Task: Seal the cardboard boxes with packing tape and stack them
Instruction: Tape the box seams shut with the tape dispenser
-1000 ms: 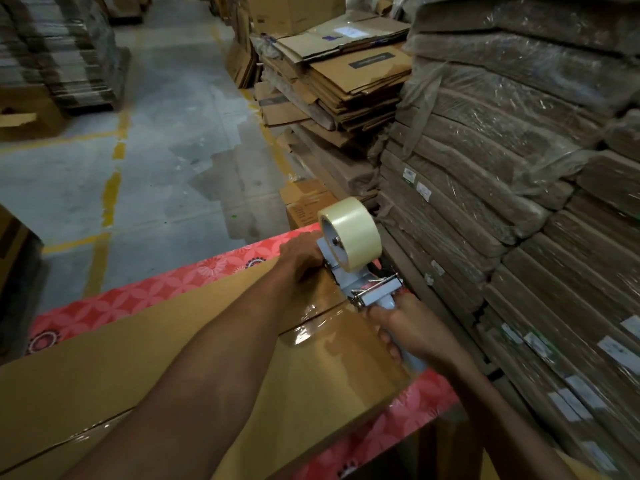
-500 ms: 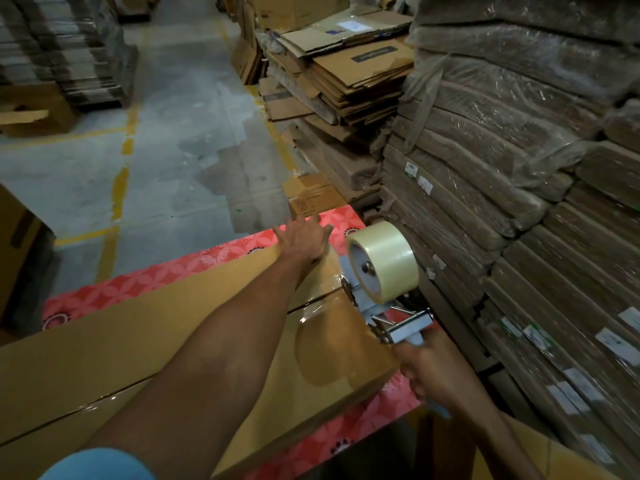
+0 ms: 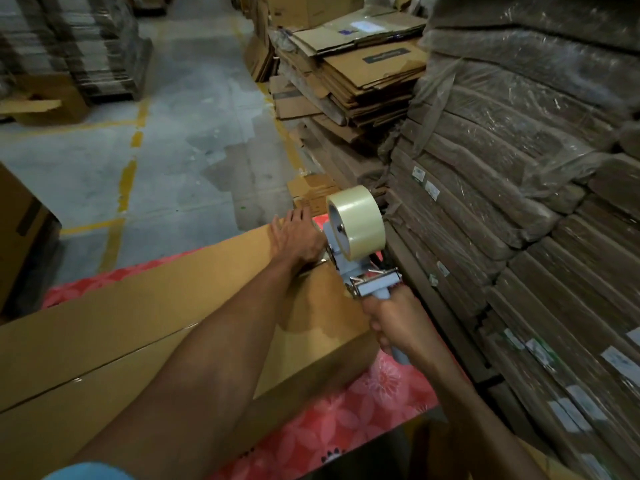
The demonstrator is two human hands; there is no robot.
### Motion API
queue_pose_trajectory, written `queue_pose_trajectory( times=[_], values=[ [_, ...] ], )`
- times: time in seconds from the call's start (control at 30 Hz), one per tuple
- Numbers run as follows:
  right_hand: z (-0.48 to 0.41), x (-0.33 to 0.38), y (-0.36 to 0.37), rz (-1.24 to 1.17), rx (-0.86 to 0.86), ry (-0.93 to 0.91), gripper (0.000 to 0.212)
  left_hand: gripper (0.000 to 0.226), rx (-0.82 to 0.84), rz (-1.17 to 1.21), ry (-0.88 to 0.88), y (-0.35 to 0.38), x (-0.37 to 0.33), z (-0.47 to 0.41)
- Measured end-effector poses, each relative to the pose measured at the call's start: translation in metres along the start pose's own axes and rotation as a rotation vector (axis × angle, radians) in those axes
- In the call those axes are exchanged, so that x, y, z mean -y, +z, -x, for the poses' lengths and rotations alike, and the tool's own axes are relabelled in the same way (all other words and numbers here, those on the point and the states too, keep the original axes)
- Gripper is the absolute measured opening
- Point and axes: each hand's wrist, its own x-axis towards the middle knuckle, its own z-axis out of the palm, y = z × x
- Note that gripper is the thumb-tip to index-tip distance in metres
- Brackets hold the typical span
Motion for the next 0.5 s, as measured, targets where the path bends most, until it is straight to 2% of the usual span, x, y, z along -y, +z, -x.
queue_pose_trajectory(
  times=[0.1, 0.2, 0.33, 0.43, 0.5],
  values=[
    [-0.017, 0.011, -0.002, 0.017, 0.026, -0.006, 0.013, 0.071, 0.002, 0.045, -0.063, -0.003, 0.001, -0.016],
    [-0.026, 0.011, -0.012, 0.082, 0.056, 0.002, 0.019, 0.077, -0.001, -0.002, -0.073, 0.004, 0.001, -0.021],
    [-0.021, 0.003, -0.034, 0.094, 0.098, 0.027, 0.019, 0.067, -0.065, -0.042, -0.077, 0.011, -0.003, -0.020],
    [0.001, -0.014, -0.052, 0.071, 0.113, 0.072, 0.016, 0.083, -0.067, -0.007, -0.112, 0.011, -0.005, -0.019],
    [0.019, -0.029, -0.063, 0.021, 0.105, 0.140, 0.016, 0.085, -0.061, -0.010, -0.105, 0.011, -0.005, -0.020]
  ],
)
